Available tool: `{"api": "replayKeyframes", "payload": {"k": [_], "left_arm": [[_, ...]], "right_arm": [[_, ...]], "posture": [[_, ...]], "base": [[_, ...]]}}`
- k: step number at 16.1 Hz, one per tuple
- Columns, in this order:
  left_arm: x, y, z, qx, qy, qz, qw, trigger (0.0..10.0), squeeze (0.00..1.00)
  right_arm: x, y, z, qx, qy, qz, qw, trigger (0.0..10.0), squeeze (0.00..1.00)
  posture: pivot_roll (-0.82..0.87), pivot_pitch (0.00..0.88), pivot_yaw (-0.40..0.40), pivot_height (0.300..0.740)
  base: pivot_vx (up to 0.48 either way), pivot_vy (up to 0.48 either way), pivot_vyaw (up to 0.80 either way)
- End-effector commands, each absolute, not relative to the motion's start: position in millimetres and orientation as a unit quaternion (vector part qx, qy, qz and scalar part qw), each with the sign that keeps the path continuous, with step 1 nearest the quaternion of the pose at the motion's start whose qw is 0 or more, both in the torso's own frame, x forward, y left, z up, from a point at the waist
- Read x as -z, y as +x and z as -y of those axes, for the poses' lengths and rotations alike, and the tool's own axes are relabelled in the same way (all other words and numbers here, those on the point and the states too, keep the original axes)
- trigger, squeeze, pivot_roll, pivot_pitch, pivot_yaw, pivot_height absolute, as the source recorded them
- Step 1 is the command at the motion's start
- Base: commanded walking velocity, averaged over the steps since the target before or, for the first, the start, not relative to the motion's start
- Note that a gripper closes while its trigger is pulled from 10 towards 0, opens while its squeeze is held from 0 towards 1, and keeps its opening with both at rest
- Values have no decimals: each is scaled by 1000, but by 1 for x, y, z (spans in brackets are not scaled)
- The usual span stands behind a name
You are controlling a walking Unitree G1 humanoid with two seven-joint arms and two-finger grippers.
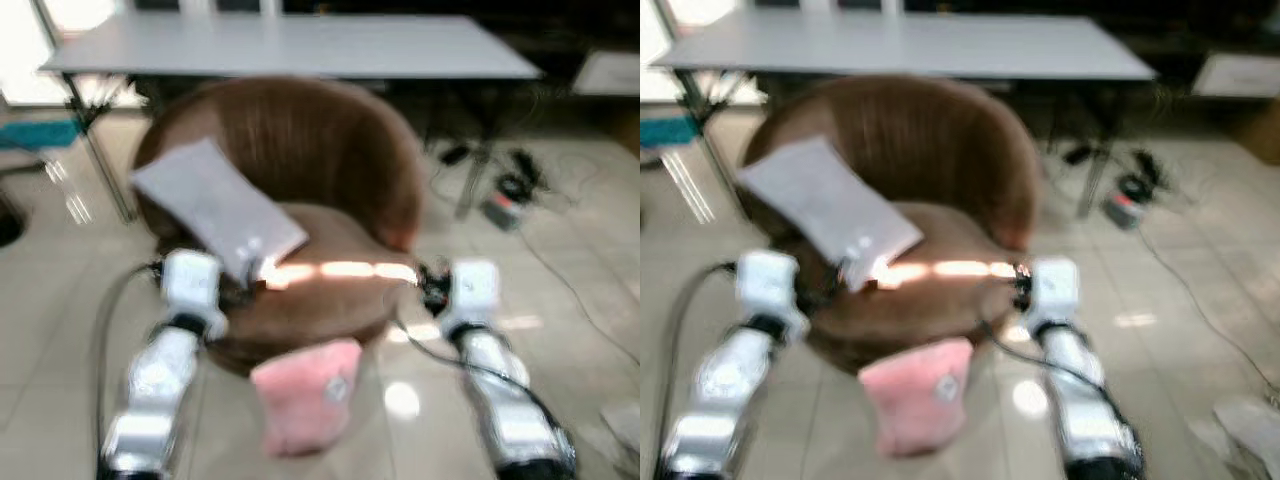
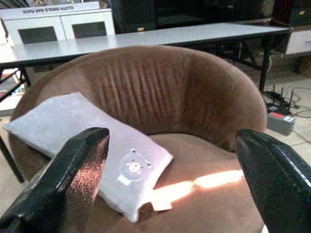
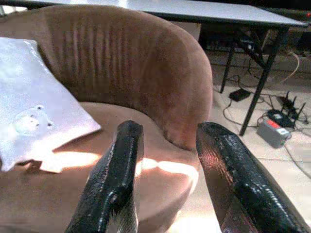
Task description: Move the pillow to the sofa from floor
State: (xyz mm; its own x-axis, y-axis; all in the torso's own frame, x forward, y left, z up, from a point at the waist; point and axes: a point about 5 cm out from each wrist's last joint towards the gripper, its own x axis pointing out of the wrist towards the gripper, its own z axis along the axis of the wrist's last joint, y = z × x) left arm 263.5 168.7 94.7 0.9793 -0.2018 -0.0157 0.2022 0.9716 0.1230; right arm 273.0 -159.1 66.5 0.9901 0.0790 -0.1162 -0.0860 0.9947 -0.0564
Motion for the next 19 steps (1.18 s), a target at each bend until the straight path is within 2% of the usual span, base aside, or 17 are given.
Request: {"api": "replayKeyframes", "payload": {"k": [1,5,12,19], "left_arm": [[-96,263,-178,92,77,-2,993,10000,0],[-96,263,-177,94,78,-3,993,10000,0],[-90,261,-175,115,93,-19,989,10000,0],[-85,260,-176,104,86,-39,990,10000,0]], "right_arm": [[-74,278,146,-61,-28,-40,997,10000,0],[-70,276,145,-69,-28,-47,996,10000,0],[-65,273,146,-60,3,-61,996,10000,0],[-64,273,145,-67,8,-64,996,10000,0]], "posture": [[59,10,-9,740],[59,7,-9,740],[58,0,-1,736],[58,0,-5,656]], "base": [[394,0,800],[381,0,800],[48,0,0],[0,0,0]]}}
